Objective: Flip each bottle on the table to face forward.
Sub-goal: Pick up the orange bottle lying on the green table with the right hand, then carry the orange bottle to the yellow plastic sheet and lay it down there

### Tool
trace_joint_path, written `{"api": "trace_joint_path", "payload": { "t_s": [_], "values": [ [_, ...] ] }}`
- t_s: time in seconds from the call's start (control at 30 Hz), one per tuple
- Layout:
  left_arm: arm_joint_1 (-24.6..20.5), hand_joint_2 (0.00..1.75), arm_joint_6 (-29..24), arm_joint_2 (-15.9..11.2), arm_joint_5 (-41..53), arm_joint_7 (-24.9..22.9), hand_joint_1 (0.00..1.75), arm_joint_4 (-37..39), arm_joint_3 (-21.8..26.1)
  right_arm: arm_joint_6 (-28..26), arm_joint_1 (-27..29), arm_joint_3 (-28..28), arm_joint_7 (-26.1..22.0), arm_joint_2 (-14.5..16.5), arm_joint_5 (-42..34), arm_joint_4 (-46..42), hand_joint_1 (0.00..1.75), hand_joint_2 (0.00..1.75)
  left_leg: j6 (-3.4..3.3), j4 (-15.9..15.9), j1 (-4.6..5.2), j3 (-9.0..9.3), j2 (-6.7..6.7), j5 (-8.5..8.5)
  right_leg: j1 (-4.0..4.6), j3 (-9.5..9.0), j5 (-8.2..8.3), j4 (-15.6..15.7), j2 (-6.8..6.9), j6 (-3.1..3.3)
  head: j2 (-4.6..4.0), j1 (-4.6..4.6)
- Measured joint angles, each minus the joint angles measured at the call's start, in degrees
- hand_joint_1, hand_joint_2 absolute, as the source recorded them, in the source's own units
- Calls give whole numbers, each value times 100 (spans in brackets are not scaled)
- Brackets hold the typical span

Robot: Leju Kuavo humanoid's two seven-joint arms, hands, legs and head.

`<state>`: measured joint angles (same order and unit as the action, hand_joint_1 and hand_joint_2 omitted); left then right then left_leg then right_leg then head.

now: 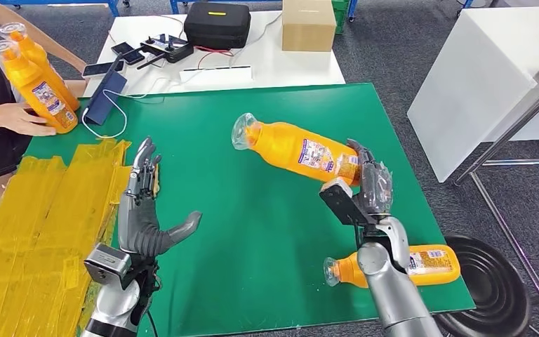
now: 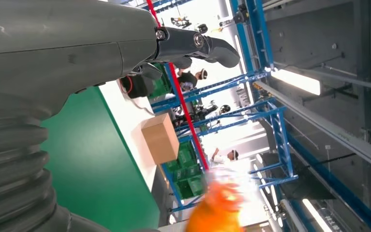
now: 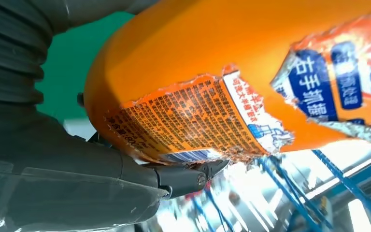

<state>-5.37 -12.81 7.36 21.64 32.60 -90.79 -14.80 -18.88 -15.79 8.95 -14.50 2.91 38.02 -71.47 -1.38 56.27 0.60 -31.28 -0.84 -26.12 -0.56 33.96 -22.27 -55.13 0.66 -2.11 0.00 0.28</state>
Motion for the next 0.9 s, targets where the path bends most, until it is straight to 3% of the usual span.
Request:
{"api": "trace_joint_path", "payload": {
  "t_s": [0.23, 0.5, 0.9],
  "values": [
    [-119, 175, 110, 63, -44, -48, 0, 179, -62, 174, 123, 280, -312, 494, -304, -18, 175, 175, 3, 0, -4, -2, 1, 2, 5, 2, 0, 0, 1, 0, 1, -1],
    [-218, 175, 248, 72, -157, -91, 0, 287, -111, 312, 138, 497, -385, 689, -430, -9, 175, 175, 3, 0, -2, -4, 2, 2, 1, 1, 0, 0, 1, 0, 1, 2],
    [-603, 175, 404, 151, -251, -177, 0, 591, -309, 343, -62, 1400, -541, 1141, -634, 559, 175, 175, 5, 0, -10, -5, 2, 3, 10, 2, 0, -1, 1, 1, 0, 1]
  ]
}}
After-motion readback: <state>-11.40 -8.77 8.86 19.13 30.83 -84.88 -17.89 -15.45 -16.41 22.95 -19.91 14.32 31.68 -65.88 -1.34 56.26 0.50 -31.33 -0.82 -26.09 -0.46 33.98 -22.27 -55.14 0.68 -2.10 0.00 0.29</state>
